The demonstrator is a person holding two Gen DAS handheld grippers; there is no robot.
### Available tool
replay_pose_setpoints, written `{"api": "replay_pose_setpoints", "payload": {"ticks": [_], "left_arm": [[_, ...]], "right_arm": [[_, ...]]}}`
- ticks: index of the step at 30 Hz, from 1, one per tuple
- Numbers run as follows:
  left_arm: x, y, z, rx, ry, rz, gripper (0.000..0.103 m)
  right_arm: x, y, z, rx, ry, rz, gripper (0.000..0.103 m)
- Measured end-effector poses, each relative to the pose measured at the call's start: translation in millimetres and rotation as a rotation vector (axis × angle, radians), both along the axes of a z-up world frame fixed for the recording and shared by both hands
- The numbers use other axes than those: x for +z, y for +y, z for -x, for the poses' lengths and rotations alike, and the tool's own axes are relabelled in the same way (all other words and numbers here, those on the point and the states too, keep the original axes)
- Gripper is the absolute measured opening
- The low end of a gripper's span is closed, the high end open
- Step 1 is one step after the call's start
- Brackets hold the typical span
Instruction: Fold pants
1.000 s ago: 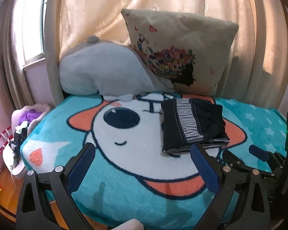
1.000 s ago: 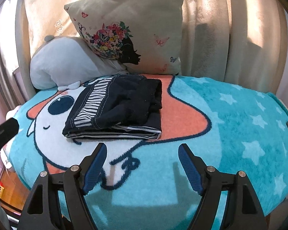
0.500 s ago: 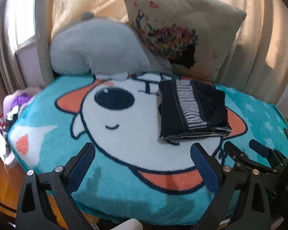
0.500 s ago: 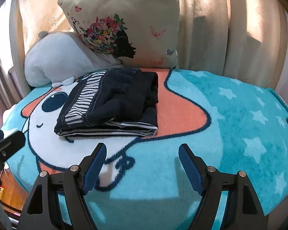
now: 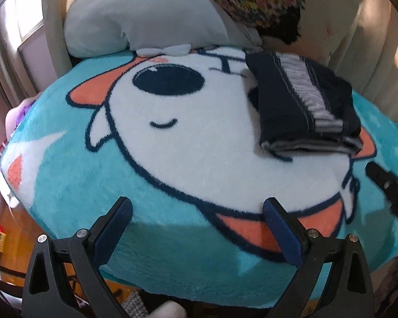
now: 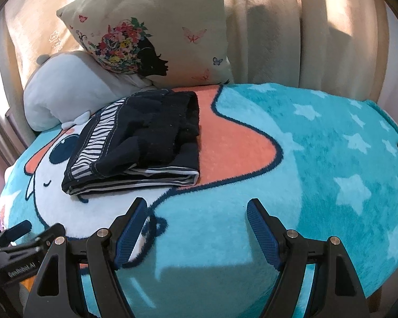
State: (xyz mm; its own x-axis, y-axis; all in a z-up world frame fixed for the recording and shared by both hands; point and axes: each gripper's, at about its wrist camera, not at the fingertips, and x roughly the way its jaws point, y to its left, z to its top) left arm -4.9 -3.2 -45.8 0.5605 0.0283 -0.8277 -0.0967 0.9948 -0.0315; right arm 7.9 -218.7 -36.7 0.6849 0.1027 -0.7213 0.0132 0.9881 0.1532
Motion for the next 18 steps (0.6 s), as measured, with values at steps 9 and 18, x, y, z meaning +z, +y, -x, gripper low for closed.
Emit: {"api": "replay_pose_setpoints", "payload": {"ticks": [9,18], "left_arm": [[4,3,10,-0.069,-0.021,0.016,0.094],[55,24,-36,-0.126,-0.080,0.282,0.066]], "right_arm": [[-2,-16,-4,-0.024,0.000,-0.054,0.082],[9,-59,-53,0.031,0.042,-0.398,0.084]]}}
